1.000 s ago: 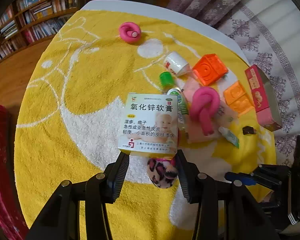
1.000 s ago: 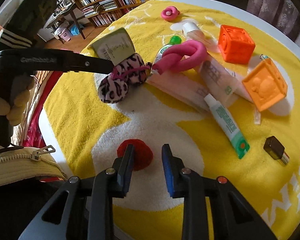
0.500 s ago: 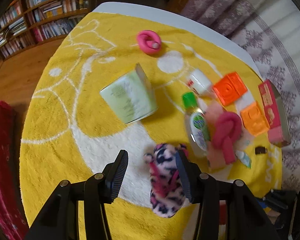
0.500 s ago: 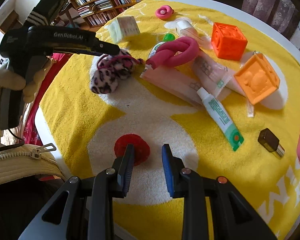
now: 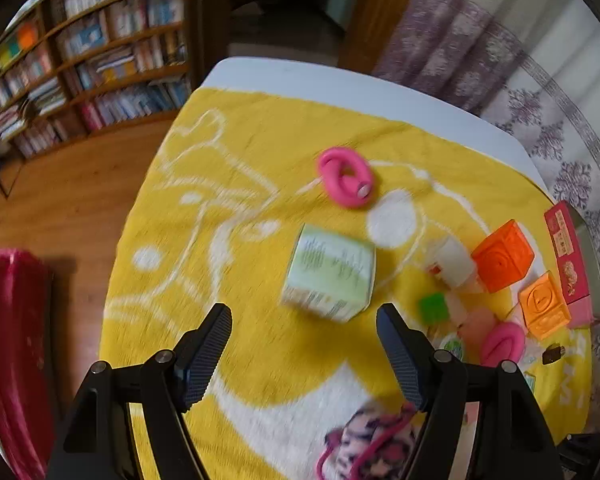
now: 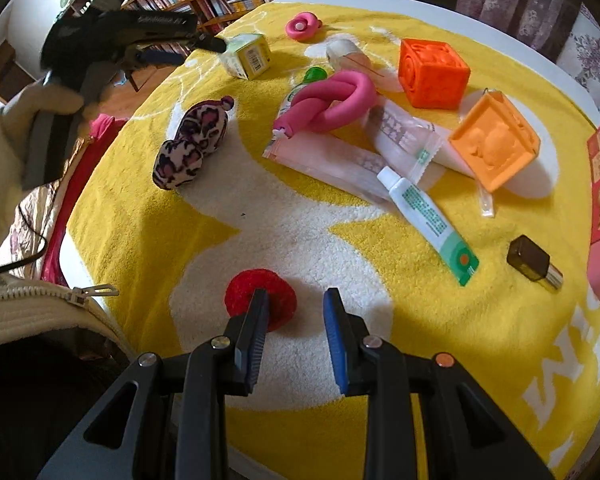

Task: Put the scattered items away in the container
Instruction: 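Lift the ointment box with the left tool while the right tool lifts the red ball, then carry the box into the tin and open the left tool while the right tool drops the ball there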

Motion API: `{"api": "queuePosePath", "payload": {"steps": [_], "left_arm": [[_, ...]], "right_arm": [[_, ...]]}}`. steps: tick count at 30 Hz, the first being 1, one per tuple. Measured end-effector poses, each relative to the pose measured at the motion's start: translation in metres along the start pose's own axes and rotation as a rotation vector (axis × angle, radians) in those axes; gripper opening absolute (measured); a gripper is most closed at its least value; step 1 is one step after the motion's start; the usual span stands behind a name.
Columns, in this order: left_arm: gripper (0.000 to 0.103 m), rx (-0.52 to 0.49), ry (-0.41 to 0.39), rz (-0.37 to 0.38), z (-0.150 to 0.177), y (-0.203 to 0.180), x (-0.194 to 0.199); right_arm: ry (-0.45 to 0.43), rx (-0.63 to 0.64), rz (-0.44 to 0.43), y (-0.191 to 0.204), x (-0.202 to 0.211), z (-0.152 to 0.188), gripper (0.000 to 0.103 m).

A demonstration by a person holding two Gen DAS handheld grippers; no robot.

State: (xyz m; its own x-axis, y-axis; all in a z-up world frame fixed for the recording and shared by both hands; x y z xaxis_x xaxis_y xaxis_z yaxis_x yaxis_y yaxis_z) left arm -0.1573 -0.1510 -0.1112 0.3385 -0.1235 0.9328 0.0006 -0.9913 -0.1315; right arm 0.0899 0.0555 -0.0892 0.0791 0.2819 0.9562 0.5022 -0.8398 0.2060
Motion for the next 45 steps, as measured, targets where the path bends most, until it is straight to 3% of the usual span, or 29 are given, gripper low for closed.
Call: {"api": "queuePosePath", "payload": {"steps": [6, 9, 10, 11, 16, 18, 21, 23, 29, 31, 32, 34, 39, 45], "left_arm": [[0.076, -0.102, 0.034, -0.021, -0.011, -0.024, -0.029], [0.075, -0.101, 0.050, -0.034, -0.013, -0.022, -0.040], [0.070, -0.090, 0.062, -0.034, -0.013, -0.021, -0.044], [0.052, -0.080, 0.079, -0.040, -0.012, -0.018, -0.049], [0.053, -0.046, 0.074, -0.023, -0.008, -0.017, -0.037], [0.053, -0.046, 0.058, -0.013, -0.004, -0.021, -0.025], [0.053, -0.049, 0.030, -0.010, 0.000, -0.026, -0.003], [0.053, -0.039, 0.013, -0.005, 0.002, -0.029, 0.013], [0.053, -0.025, -0.018, -0.010, 0.014, -0.044, 0.053], [0.053, -0.036, -0.026, -0.015, 0.018, -0.049, 0.064], [0.053, -0.041, -0.030, -0.015, 0.020, -0.054, 0.068], [0.053, -0.046, -0.034, -0.014, 0.023, -0.063, 0.075], [0.053, -0.077, -0.046, -0.004, 0.025, -0.099, 0.085], [0.053, -0.142, -0.058, 0.040, 0.020, -0.162, 0.088]], "right_arm": [[0.004, -0.023, 0.012, -0.004, 0.004, 0.007, 0.031], [0.007, -0.040, 0.009, -0.005, 0.002, 0.011, 0.031], [0.009, -0.041, 0.006, -0.005, 0.002, 0.011, 0.031], [0.010, -0.040, 0.003, -0.005, 0.002, 0.012, 0.031], [0.009, -0.022, -0.029, -0.003, 0.003, 0.012, 0.032], [0.006, -0.006, -0.043, -0.001, 0.003, 0.010, 0.036], [-0.009, 0.031, -0.068, 0.004, 0.006, 0.005, 0.062], [-0.023, 0.068, -0.088, 0.010, 0.008, 0.000, 0.065], [0.007, 0.140, -0.112, 0.021, -0.006, -0.013, 0.065], [0.031, 0.146, -0.109, 0.022, -0.017, -0.015, 0.057], [0.051, 0.151, -0.101, 0.022, -0.022, -0.015, 0.042], [0.064, 0.155, -0.106, 0.023, -0.027, -0.012, 0.041], [-0.004, 0.147, -0.108, 0.008, -0.003, -0.006, 0.039], [-0.133, -0.028, -0.074, -0.059, 0.053, -0.002, 0.039]]}}
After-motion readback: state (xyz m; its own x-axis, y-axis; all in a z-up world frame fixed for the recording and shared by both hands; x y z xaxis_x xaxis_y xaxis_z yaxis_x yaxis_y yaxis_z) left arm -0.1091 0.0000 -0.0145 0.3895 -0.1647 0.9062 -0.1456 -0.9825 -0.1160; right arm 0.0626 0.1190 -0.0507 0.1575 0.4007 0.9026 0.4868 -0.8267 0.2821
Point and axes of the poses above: each gripper's, at about its wrist camera, not at the fingertips, and x roughly against the way its jaws point, y to its left, z to its underside, the point moved 6 cm from there along -x, roughly the way its jaws point, and after that the axes turned 4 degrees about y, right-handed, at the moved point
